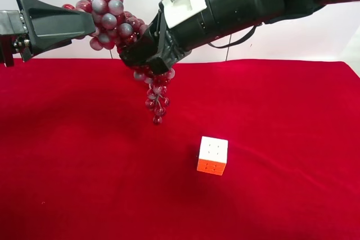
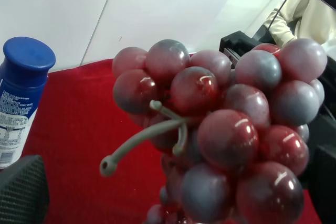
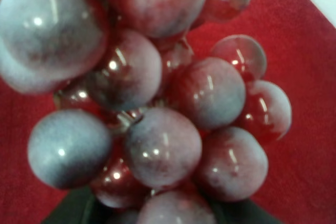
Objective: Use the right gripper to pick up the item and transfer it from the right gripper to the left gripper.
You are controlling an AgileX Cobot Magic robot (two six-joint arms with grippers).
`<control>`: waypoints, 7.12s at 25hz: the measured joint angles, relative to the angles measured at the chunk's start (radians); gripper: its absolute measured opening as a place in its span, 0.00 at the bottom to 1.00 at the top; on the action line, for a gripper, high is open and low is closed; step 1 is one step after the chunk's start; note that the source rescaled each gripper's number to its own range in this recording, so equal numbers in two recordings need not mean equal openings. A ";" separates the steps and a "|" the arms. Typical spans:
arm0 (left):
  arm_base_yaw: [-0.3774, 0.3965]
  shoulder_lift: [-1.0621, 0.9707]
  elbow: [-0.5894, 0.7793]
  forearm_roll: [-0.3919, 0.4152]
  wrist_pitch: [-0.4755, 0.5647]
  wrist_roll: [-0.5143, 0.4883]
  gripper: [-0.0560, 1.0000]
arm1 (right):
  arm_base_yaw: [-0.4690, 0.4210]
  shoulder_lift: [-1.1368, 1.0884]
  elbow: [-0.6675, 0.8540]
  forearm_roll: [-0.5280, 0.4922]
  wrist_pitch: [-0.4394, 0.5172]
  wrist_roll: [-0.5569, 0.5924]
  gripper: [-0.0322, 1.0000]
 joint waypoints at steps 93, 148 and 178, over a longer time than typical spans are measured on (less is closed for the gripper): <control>0.000 0.001 0.000 -0.009 0.115 0.008 0.10 | 0.109 0.010 0.000 0.049 -0.041 0.025 0.04; 0.000 0.001 -0.036 0.065 -0.087 -0.007 0.06 | 0.109 -0.430 -0.004 -1.044 0.252 1.227 0.93; 0.000 0.316 -0.219 0.621 -0.177 -0.399 0.06 | 0.109 -1.326 0.436 -1.398 0.589 1.692 0.93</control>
